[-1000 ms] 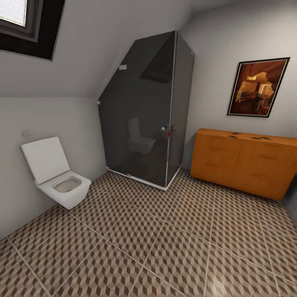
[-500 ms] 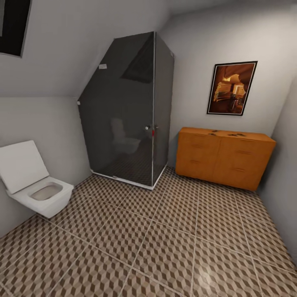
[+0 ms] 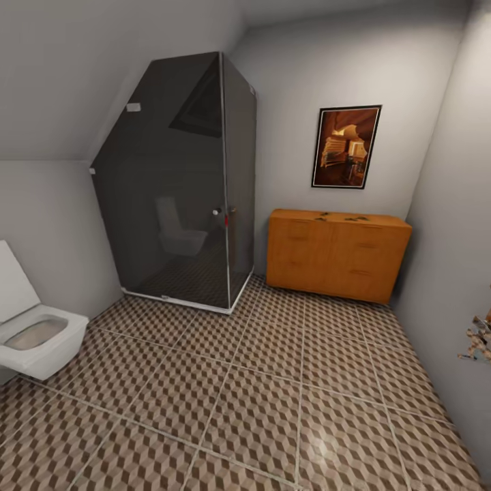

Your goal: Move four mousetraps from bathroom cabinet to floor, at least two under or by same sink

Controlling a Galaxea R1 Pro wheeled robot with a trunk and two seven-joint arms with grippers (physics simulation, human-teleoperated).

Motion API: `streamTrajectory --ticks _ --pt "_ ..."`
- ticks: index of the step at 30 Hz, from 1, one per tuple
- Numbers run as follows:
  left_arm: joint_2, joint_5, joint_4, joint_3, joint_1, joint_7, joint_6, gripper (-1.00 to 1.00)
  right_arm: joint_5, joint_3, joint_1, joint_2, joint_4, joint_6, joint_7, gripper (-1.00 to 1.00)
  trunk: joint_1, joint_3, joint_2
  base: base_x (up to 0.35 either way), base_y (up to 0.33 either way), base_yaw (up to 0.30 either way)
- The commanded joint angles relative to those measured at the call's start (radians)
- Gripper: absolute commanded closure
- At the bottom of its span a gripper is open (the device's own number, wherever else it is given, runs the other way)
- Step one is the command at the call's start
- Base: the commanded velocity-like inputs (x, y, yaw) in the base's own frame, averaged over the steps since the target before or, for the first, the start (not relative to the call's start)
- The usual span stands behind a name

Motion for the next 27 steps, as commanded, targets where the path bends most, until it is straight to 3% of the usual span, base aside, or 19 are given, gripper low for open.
streamTrajectory --ticks 1,19,27 --pt "0.000 0.002 0.000 0.001 0.000 0.000 -0.001 -1.00 0.001 0.000 0.000 0.000 0.000 -0.003 0.000 -1.00 0.000 -0.001 0.000 0.000 0.000 -0.256" --pt "-0.003 0.001 -0.001 0.000 0.000 -0.001 -0.001 -1.00 0.001 0.000 -0.001 0.000 0.000 -0.003 0.000 -1.00 0.000 -0.001 0.000 0.005 0.000 -0.255" --pt "-0.001 0.001 0.001 -0.001 0.000 -0.001 0.002 -1.00 0.000 0.000 0.000 0.000 0.000 -0.003 0.000 -1.00 0.000 -0.001 0.000 0.205 0.000 -0.180"
